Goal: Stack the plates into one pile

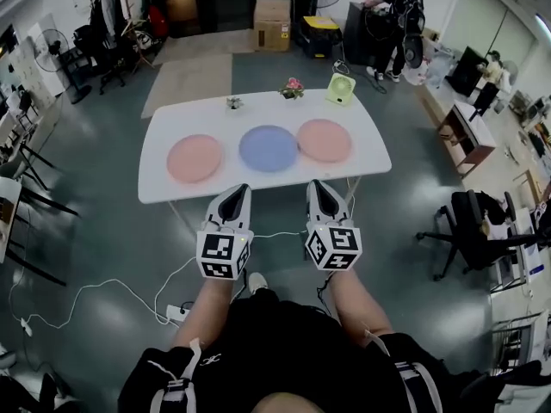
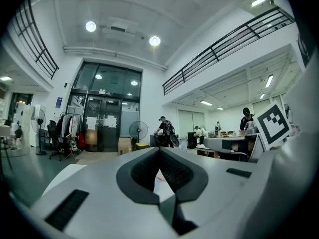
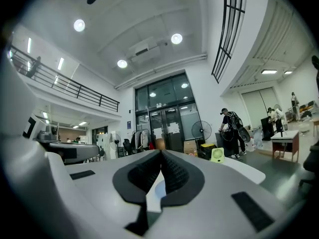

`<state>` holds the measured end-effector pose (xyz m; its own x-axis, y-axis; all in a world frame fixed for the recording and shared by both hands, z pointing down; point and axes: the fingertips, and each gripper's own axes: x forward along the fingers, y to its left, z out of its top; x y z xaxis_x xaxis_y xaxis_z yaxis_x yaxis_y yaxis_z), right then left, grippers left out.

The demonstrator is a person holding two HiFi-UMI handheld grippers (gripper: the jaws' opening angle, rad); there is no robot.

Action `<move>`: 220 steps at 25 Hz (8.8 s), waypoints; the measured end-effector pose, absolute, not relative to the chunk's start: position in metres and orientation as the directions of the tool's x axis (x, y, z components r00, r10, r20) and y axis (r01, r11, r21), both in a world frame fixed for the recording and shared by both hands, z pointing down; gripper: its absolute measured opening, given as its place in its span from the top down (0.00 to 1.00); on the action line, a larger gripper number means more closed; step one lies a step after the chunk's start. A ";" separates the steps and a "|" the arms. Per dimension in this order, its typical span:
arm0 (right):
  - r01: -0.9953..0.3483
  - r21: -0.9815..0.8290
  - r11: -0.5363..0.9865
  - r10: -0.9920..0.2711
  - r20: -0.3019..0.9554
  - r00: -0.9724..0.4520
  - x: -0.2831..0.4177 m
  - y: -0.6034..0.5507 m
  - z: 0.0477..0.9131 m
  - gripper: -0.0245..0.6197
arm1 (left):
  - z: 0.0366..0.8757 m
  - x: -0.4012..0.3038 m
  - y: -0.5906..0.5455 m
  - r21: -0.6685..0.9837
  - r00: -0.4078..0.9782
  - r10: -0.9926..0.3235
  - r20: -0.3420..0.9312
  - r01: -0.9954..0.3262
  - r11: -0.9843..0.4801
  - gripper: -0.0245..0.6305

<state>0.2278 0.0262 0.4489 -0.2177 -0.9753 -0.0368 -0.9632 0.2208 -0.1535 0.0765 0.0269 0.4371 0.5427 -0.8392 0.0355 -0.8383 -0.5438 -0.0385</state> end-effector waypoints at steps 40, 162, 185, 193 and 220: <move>-0.753 0.320 0.575 -0.767 0.531 -0.360 0.331 -0.332 0.649 0.64 | 0.481 0.152 -0.296 -0.001 0.392 -0.900 0.191 -0.917 -0.399 0.94; -0.900 -0.056 0.433 -0.902 -0.016 -0.432 0.336 -0.375 0.440 0.94 | 0.449 0.180 -0.315 0.023 0.327 -0.933 0.154 -0.945 -0.327 0.94; -0.956 -0.131 0.261 -0.961 0.060 -0.270 -0.095 -0.336 0.453 0.94 | 0.438 -0.265 -0.315 0.015 0.469 -0.871 0.143 -0.881 -0.472 0.94; -0.958 -0.072 0.278 -0.959 0.042 -0.281 -0.149 -0.306 0.444 0.94 | 0.442 -0.320 -0.272 0.039 0.449 -0.882 0.144 -0.893 -0.449 0.94; -0.971 -0.237 -0.032 -0.813 0.571 -0.113 -0.150 -0.343 0.698 0.59 | 0.447 -0.384 -0.257 0.034 0.377 -0.914 0.151 -0.926 -0.376 0.94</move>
<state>-0.1504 -0.3433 0.6984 -0.1127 -0.8135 0.5706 -0.9709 -0.0320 -0.2375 -0.3839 -0.2572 0.4467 0.3769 -0.9139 0.1506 -0.9259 -0.3762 0.0343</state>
